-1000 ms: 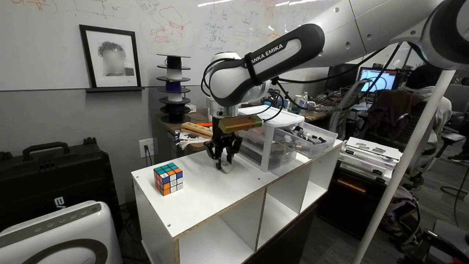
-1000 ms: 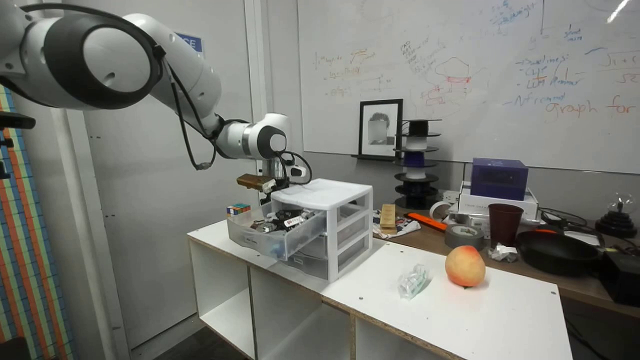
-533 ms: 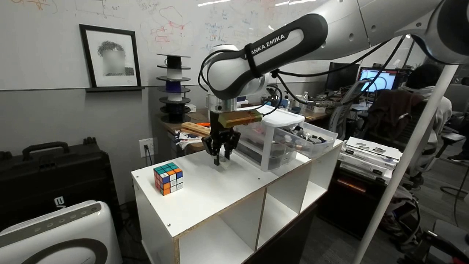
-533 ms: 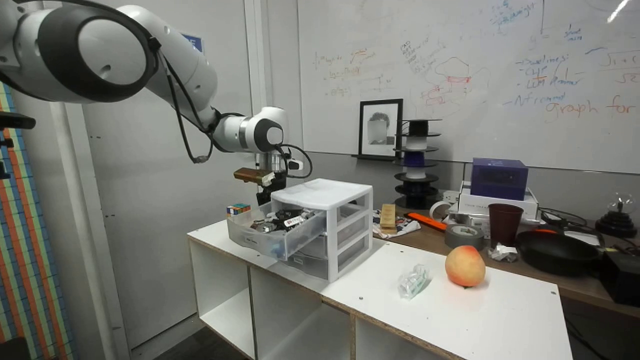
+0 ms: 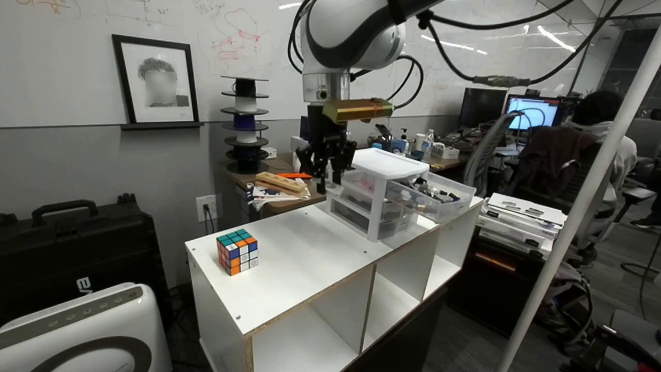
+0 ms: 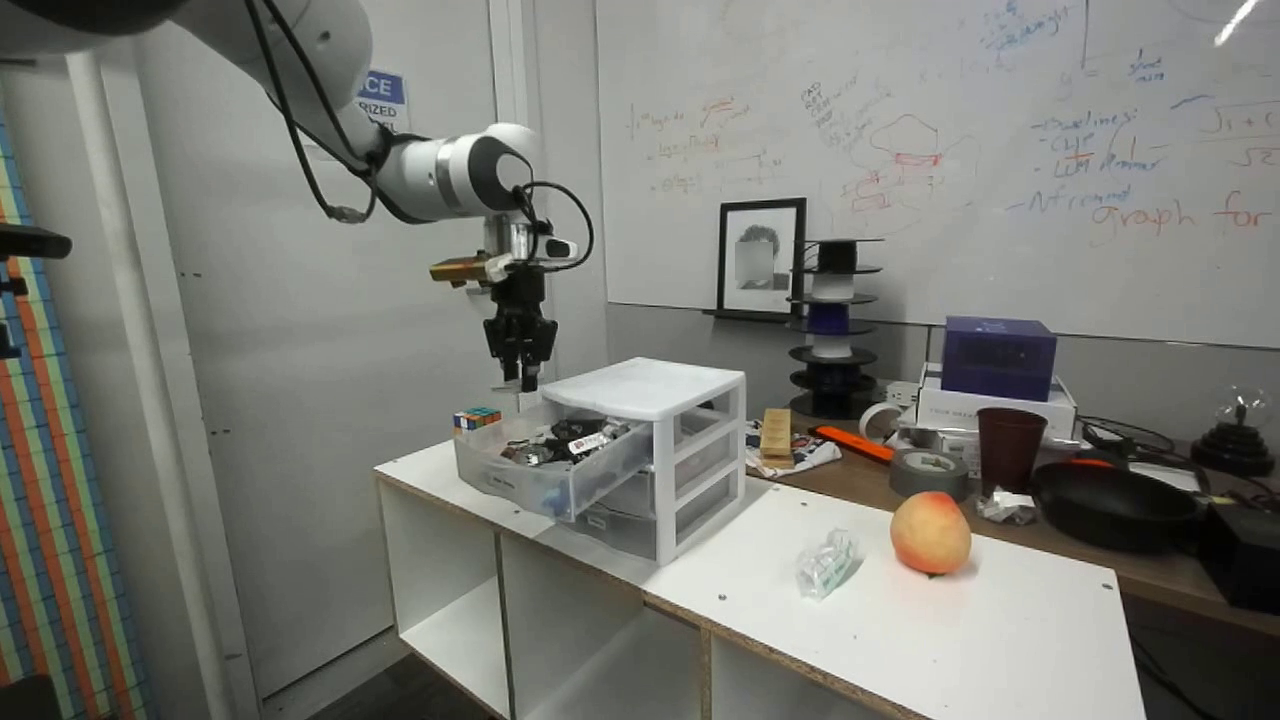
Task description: Put the gray object and the plastic in the open drawer then close the drawer
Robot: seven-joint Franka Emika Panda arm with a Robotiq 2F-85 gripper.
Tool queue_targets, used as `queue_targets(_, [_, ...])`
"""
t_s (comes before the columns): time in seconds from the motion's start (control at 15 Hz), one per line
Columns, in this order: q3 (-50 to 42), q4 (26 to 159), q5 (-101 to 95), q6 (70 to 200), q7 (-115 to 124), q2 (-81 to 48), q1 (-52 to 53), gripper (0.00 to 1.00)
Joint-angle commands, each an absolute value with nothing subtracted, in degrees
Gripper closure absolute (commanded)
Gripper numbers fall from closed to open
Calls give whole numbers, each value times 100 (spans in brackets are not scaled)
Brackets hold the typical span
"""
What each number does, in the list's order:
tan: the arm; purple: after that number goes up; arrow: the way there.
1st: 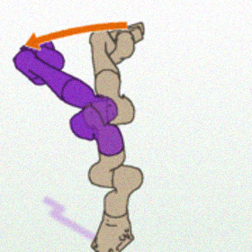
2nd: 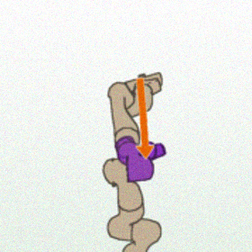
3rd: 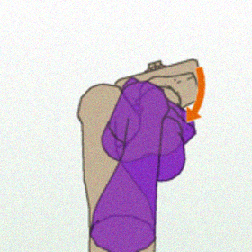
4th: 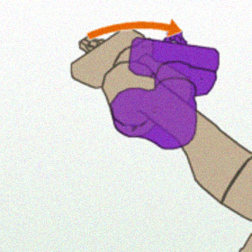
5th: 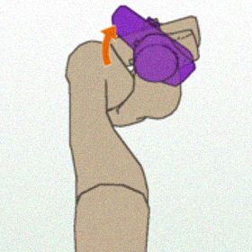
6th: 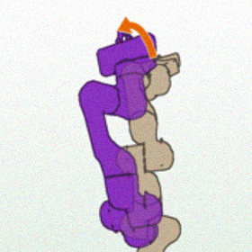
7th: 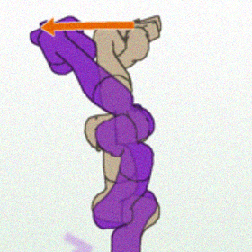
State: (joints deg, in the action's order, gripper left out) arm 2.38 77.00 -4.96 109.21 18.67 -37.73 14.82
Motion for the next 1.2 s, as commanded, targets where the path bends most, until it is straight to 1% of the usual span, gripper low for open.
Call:
queue_targets(0.0, [128,8997,-673,10649,2378,-2433,1591,82])
queue_targets(0.2, [147,9781,-624,10311,2786,-1606,1462,82])
queue_targets(0.53, [77,10899,-699,10263,3516,-637,1130,82])
queue_targets(0.93, [-92,11785,-684,10520,4744,-194,532,82])
queue_targets(1.13, [-172,11950,-652,10778,5222,-246,287,82])
